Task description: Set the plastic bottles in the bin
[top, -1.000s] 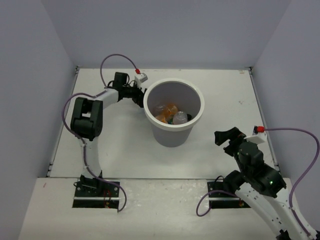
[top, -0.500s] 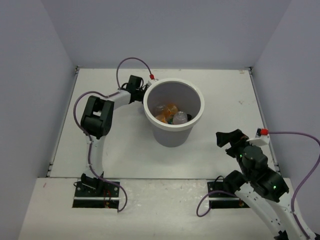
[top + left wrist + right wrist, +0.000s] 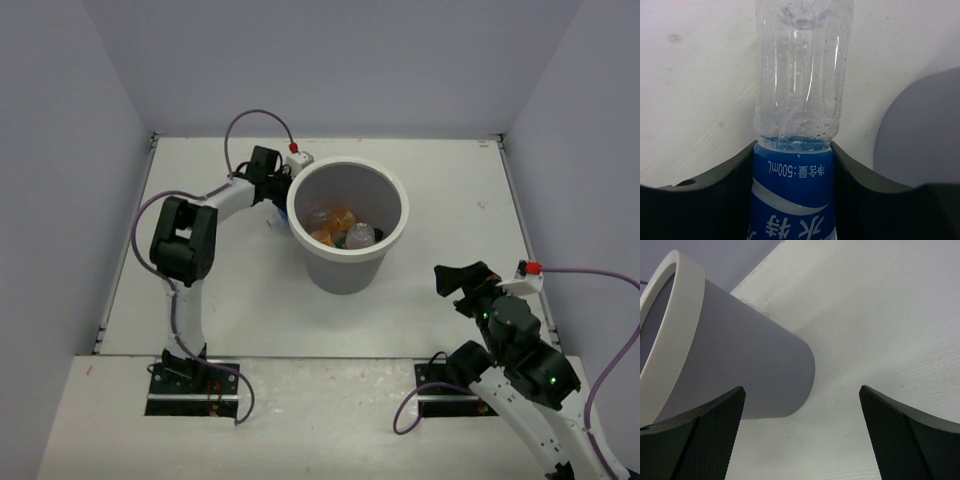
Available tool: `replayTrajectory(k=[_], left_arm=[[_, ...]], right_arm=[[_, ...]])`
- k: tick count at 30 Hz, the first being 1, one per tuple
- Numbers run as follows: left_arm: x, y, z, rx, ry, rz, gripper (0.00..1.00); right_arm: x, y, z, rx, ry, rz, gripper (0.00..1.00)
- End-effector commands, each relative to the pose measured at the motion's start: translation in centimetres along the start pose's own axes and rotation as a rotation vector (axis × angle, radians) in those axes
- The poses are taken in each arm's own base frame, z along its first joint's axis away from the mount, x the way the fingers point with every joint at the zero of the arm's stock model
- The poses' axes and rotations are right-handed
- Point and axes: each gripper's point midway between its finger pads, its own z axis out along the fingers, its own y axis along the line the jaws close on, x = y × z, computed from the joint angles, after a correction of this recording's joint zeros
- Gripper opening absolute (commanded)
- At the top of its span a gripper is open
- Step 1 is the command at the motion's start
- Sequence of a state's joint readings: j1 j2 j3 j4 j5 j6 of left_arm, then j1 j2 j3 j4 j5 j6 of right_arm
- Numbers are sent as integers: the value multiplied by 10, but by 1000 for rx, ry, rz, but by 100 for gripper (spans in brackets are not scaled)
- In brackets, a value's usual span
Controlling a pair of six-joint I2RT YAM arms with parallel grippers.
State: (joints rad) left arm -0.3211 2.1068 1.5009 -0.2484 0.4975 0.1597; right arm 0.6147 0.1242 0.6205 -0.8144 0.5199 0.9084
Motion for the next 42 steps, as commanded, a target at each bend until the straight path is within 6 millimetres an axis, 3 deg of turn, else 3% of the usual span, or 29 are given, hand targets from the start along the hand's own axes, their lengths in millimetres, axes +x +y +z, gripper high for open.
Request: replayTrajectory(k=[1,3,5,6,10,15,17,19,20,23,25,27,30,32,35,38,42], left_arm=[[-97,46,-108,-406,-287,-92,15],[-112,57,-140,-483,-356,-152,10],[-138,63,-196,-586,-482,-234,4],[-144,61,-210,-592,-518,-258,4],[-192,6,-274,-465,-716,-177,10],[-237,-70,-332,-297,-902,-73,11],[-250,-102,-335,-215,-920,-23,11],[-261,-143,-325,-94,-919,29,12],[-264,-147,-327,-84,-928,34,12],[-268,-179,-308,12,-933,57,14],[-263,-202,-286,73,-903,76,20],[-255,-210,-266,97,-864,80,24],[-233,-225,-234,129,-790,94,49],[-220,-229,-226,148,-758,91,59],[-202,-231,-226,159,-748,77,70],[-198,-237,-238,176,-774,96,100],[-209,-247,-254,205,-795,121,100]], right_arm=[[-5,6,-5,-14,4,9,99],[-5,6,-5,-16,4,8,99],[-4,6,-6,-21,7,13,99],[-4,7,-6,-27,8,16,99],[-2,5,-6,-25,11,8,99],[-1,1,-6,-5,19,-9,99],[0,-1,-5,1,19,-8,99],[1,-2,-5,3,19,-6,99],[1,-2,-5,4,19,-7,99],[-1,-1,-6,0,13,-5,99],[-2,0,-6,-4,13,-7,99],[-2,0,-7,-5,13,-7,99],[-1,0,-6,-4,14,-5,99],[1,-2,-5,3,18,-8,99],[2,-6,-4,14,15,-13,99],[2,-6,-4,12,14,-17,99],[2,-6,-5,12,12,-13,99]])
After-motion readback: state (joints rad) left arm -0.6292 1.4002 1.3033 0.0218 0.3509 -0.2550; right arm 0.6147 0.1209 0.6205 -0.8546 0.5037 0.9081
